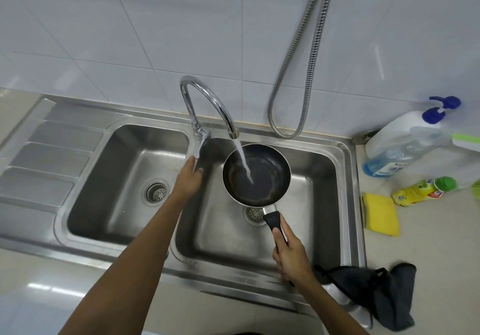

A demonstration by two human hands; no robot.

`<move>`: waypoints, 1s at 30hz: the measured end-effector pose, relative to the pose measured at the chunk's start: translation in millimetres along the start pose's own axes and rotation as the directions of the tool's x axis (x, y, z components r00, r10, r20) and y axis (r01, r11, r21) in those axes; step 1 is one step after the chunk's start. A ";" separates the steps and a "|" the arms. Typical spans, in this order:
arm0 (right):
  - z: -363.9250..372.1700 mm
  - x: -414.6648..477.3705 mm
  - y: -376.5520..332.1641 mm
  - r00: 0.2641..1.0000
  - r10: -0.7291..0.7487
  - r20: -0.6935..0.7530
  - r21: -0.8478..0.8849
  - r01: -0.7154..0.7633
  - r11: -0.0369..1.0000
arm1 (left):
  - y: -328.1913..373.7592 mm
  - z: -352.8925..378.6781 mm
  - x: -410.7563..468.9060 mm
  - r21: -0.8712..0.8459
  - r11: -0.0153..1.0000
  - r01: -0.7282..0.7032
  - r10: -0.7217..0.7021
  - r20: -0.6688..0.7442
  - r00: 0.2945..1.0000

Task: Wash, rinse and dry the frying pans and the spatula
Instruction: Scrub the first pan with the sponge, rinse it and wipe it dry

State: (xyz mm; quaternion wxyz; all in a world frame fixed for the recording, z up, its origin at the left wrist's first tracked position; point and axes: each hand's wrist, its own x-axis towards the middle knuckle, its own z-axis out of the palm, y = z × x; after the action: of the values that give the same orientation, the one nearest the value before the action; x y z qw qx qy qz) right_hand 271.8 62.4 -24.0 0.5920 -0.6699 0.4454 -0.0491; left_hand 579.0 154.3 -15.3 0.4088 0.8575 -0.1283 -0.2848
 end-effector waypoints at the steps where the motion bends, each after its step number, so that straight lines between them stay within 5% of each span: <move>1: 0.1 5.0 1.4 1.000 0.011 -0.010 -0.013 -0.011 1.000 | 1.8 1.0 2.5 -0.019 1.000 0.014 -0.014 -0.007 1.000; 11: 7.9 8.6 4.3 0.994 -0.026 0.110 0.018 0.025 1.000 | 19.1 4.7 1.8 -0.288 0.952 0.105 -0.107 0.009 0.994; 19: -14.4 23.8 15.6 0.997 -0.068 0.039 -0.069 0.071 0.995 | 28.1 7.9 -2.0 -0.410 0.894 0.183 -0.200 0.001 0.980; 25: -1.9 23.8 13.8 0.989 -0.120 0.083 -0.072 0.127 0.989 | 40.9 5.0 3.2 -0.643 0.707 0.292 -0.345 0.047 0.938; 30: 2.3 22.4 17.3 0.993 -0.098 0.072 -0.048 0.102 0.994 | 80.5 -10.2 12.3 -0.595 0.799 0.088 -0.196 -0.119 0.973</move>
State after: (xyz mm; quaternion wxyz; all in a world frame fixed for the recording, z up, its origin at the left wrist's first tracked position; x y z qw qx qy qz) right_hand 277.3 51.1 -49.5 0.5865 -0.7076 0.3917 -0.0440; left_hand 596.0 104.1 47.5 0.6400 0.7184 0.0671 -0.2641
